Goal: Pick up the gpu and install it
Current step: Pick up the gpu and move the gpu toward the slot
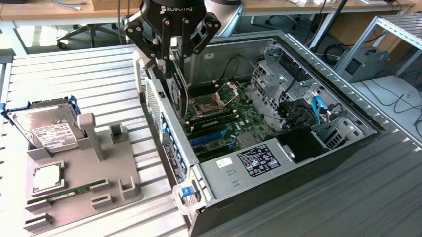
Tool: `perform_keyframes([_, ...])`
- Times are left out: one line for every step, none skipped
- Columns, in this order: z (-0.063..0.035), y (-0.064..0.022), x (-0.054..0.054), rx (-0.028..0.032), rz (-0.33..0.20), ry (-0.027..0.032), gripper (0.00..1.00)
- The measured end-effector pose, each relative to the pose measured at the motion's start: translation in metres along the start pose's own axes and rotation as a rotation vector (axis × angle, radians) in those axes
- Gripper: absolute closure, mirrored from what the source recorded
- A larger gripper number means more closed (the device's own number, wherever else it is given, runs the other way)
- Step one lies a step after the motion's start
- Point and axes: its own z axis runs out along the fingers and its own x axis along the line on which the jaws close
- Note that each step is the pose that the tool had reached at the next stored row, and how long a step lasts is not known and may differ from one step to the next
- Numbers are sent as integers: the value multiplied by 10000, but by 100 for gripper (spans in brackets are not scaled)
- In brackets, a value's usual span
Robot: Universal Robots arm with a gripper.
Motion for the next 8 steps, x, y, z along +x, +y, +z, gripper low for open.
perform_keyframes([0, 0, -5, 0, 0, 0, 73])
perform_keyframes([0, 1, -8, 1, 0, 0, 73])
perform_keyframes([0, 1, -18, 0, 0, 1, 73])
perform_keyframes([0, 2, -22, 1, -1, 1, 73])
perform_keyframes([1, 2, -31, 1, -1, 0, 73])
perform_keyframes([1, 3, -36, 0, -1, 0, 73])
perform_keyframes([1, 3, -40, 0, -1, 0, 73])
perform_keyframes([1, 3, -45, 0, 0, 1, 73])
